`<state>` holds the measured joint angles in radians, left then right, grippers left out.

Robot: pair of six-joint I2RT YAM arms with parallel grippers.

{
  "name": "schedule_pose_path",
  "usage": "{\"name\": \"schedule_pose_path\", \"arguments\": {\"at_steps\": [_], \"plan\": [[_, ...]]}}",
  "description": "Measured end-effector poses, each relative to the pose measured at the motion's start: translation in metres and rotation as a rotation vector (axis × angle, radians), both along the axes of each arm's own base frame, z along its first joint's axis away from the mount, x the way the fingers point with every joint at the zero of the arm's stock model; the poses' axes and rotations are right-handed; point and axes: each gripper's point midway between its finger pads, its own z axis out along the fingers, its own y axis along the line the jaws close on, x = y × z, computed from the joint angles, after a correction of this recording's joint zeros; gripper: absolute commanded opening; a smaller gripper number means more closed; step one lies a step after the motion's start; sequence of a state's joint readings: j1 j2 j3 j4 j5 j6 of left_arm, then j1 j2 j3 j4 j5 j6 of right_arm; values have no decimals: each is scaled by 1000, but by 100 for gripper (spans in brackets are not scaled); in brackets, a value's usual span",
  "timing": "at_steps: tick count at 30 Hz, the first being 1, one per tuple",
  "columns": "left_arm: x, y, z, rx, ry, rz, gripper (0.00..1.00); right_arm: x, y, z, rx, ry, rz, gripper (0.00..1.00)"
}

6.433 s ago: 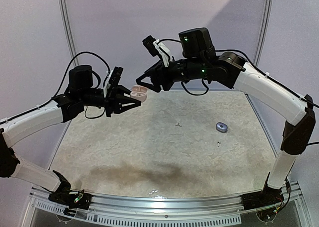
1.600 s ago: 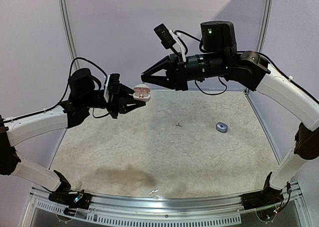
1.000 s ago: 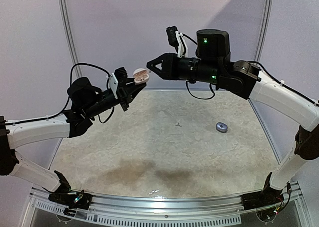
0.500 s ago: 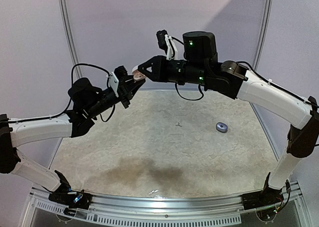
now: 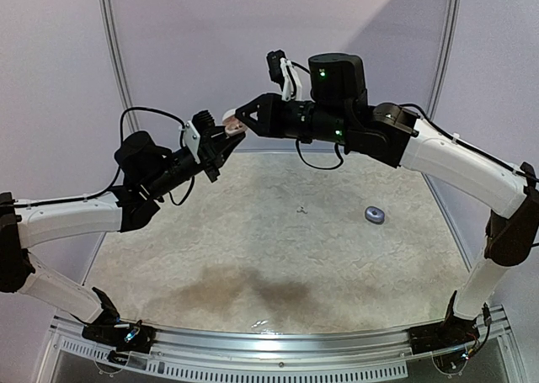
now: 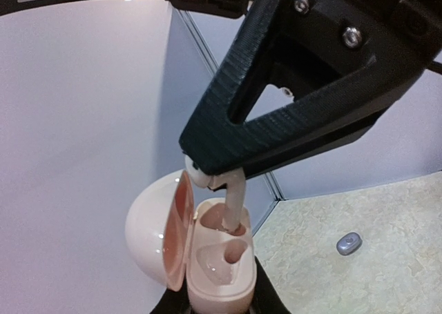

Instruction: Insert the wireless bluetooth earbuds into the charging case

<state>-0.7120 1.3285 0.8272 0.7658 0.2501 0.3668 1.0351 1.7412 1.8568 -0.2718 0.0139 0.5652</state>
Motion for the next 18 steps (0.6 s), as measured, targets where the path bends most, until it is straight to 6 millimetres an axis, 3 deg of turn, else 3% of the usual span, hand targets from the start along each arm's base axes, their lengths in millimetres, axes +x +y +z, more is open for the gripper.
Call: {"name": "schedule_pose_path", "arguments": {"at_steps": [18], "plan": [[2, -1, -1, 15, -23, 11, 0, 3, 4, -10, -26, 14, -3, 0]]}}
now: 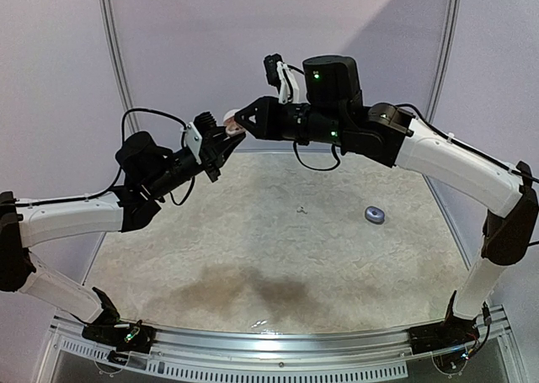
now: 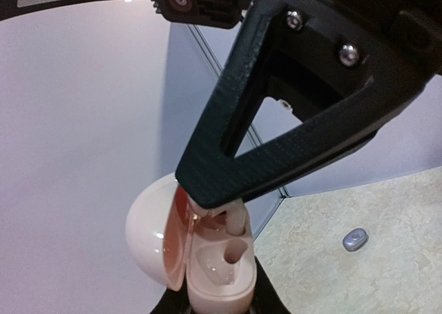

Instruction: Insert the wireless bluetooth earbuds into the charging case

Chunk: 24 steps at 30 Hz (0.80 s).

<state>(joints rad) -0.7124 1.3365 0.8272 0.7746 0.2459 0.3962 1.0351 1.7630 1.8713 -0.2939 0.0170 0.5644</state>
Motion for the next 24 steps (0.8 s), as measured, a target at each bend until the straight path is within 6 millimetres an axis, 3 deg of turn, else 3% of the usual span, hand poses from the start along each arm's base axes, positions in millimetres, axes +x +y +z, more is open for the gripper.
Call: {"name": "schedule_pose_path", "arguments": {"at_steps": [7, 12, 19, 24], "plan": [[1, 0, 0, 9, -18, 12, 0, 6, -1, -4, -15, 9, -39, 5], [2, 1, 2, -1, -22, 17, 0, 9, 1, -2, -22, 9, -55, 21], [2, 1, 0, -8, -1, 14, 0, 10, 0, -1, -20, 14, -73, 32], [3, 1, -2, -22, 29, 5, 0, 10, 0, -1, -18, 16, -83, 32]]}}
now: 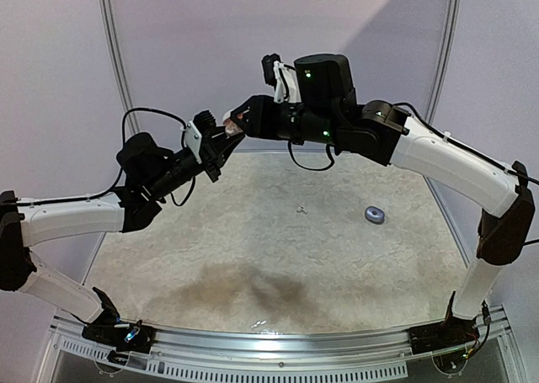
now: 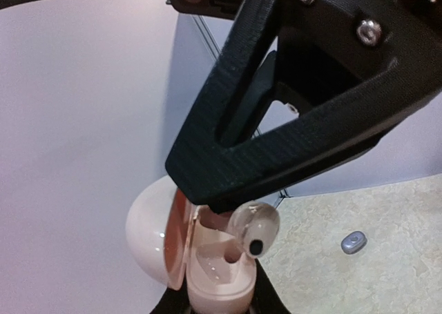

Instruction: Insert the wireless bluetooth earbuds into the charging case

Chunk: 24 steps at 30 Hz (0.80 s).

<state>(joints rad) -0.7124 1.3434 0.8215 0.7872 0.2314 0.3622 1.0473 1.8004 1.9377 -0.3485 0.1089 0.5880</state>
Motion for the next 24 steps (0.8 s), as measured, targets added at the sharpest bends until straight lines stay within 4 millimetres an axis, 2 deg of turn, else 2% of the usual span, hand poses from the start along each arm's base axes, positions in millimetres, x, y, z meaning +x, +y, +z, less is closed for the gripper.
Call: {"name": "schedule_pose_path", "arguments": {"at_steps": [10, 19, 24], "plan": [[-1, -1, -3, -27, 54, -24, 0, 2, -2, -2, -5, 10, -17, 30], [-8, -6, -14, -53, 197, -110, 0, -2, -4, -4, -80, -65, 30, 36], [-20, -11, -24, -25, 274, -200, 0, -19, -11, 15, -102, -145, 110, 35]]}}
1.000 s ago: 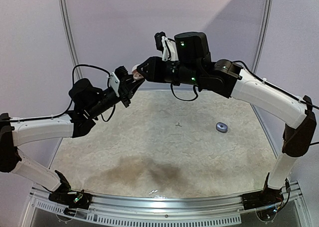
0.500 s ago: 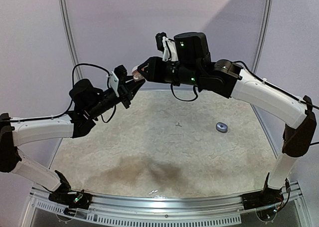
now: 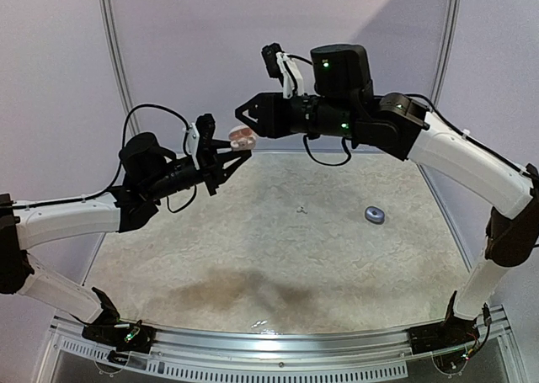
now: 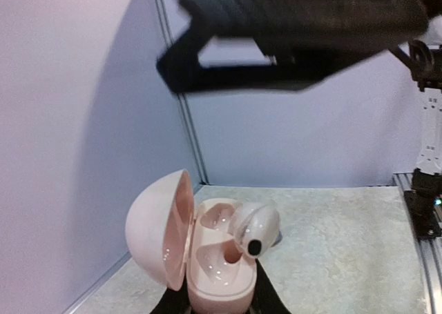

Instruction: Insert the wireless bluetooth earbuds into the charging case

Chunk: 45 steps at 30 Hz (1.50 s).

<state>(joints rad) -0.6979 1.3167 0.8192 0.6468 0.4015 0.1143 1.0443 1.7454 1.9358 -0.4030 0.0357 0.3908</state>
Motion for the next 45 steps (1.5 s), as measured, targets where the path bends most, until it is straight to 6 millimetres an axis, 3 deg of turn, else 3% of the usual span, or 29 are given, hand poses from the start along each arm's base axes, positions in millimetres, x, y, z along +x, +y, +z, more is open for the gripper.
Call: {"name": "schedule_pose_path", "arguments": {"at_steps": [6, 13, 22, 26, 30, 45], "plan": [[-24, -11, -22, 68, 99, -173, 0, -39, -13, 24, -53, -126, 198, 37], [-49, -17, -32, 116, 146, -336, 0, -63, -17, -14, -253, -217, 376, 34], [-59, -18, -39, 142, 162, -390, 0, -69, -13, -35, -338, -278, 458, 41], [-59, -18, -40, 147, 166, -391, 0, -74, -3, -55, -395, -299, 513, 32], [-59, -17, -40, 147, 166, -390, 0, -74, 2, -72, -440, -308, 543, 33], [-58, -17, -42, 150, 172, -385, 0, -63, 0, -80, -497, -330, 501, 10]]}}
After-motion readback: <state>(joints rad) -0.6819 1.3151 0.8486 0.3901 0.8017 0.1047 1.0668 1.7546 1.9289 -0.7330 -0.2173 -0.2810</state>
